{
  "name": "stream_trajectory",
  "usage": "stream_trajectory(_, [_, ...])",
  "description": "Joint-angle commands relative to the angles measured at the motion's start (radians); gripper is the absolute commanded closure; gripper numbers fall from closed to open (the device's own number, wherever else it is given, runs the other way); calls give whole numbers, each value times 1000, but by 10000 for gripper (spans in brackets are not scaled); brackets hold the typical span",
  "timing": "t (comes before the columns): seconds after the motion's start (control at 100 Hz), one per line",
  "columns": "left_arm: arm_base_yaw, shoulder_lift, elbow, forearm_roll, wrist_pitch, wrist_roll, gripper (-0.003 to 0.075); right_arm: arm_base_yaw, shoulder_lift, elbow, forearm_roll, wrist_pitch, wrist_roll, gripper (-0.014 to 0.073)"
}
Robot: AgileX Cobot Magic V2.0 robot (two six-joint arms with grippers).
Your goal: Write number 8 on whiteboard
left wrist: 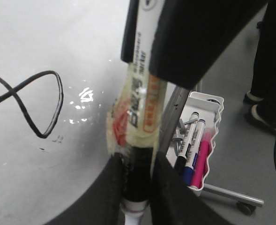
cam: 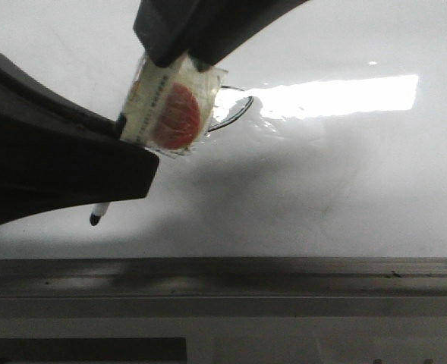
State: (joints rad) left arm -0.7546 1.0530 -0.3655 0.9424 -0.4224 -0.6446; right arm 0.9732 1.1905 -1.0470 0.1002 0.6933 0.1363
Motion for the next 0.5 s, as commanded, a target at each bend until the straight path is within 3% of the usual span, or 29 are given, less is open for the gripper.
stream_trajectory(0.0, [-5, -12, -32, -59, -72, -28, 741, 1, -15, -28, -5, -33, -1, 314])
stream_trajectory(0.06, [-5, -14, -32, -68, -72, -28, 741, 1, -15, -28, -5, -33, -1, 217])
stream_trajectory(0.11, [-5, -17, -32, -117, -59, -46, 741, 1, -15, -28, -5, -31, -1, 188])
stream_trajectory(0.25, [-5, -42, -32, -359, 65, -117, 741, 1, -15, -28, -5, -12, 3, 188])
stream_trajectory(0.38, [0, -73, -55, -617, 304, -117, 741, 1, -15, -28, -5, 2, 3, 188])
stream_trajectory(0.49, [2, -73, -85, -678, 411, -117, 741, 1, -15, -28, -6, 0, 3, 188])
